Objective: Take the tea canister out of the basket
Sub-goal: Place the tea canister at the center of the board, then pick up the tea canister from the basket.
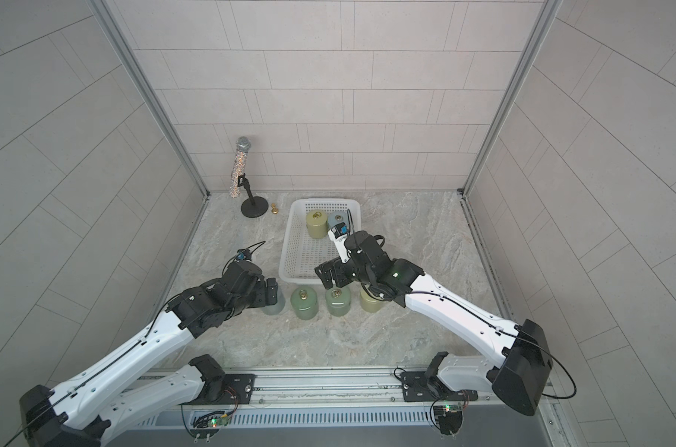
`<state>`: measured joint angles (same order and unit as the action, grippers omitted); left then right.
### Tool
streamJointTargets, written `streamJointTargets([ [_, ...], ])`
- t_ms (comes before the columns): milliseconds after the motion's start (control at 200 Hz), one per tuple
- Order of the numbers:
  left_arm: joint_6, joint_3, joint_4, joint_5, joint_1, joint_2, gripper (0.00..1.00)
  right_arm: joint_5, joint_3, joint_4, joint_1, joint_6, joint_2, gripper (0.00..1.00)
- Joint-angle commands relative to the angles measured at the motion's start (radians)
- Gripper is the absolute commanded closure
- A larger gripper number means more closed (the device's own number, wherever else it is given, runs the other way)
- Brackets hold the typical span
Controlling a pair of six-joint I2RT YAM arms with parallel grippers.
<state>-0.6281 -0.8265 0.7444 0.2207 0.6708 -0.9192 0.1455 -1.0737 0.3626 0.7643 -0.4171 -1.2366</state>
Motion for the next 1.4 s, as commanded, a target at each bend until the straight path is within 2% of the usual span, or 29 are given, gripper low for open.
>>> streamJointTargets([
  [0,0.056,-0.079,0.024,-0.025,0.004,-0.031,0.00,-0.056,0.018,0.002,-0.020,-0.011,0.030,0.00],
  [315,0.187,-0.234,-0.158,0.006,-0.007,-0.281,0.00,-0.082,0.040,0.025,-0.063,-0.029,0.067,0.00],
  [495,0.271,-0.276,-0.301,-0.034,-0.038,-0.421,0.00,-0.090,0.037,0.056,-0.075,-0.027,0.084,0.00],
  [996,0.442,-0.553,-0.374,-0.237,-0.168,-0.831,0.00,-0.095,0.009,0.094,-0.097,-0.034,0.094,0.00],
  [1136,0.463,-0.661,-0.346,-0.310,-0.214,-0.943,0.04,-0.091,0.005,0.099,-0.099,-0.035,0.091,0.00],
  [1396,0.516,-0.776,-0.356,-0.260,-0.216,-1.090,0.05,-0.077,-0.015,0.101,-0.105,-0.036,0.061,0.00],
])
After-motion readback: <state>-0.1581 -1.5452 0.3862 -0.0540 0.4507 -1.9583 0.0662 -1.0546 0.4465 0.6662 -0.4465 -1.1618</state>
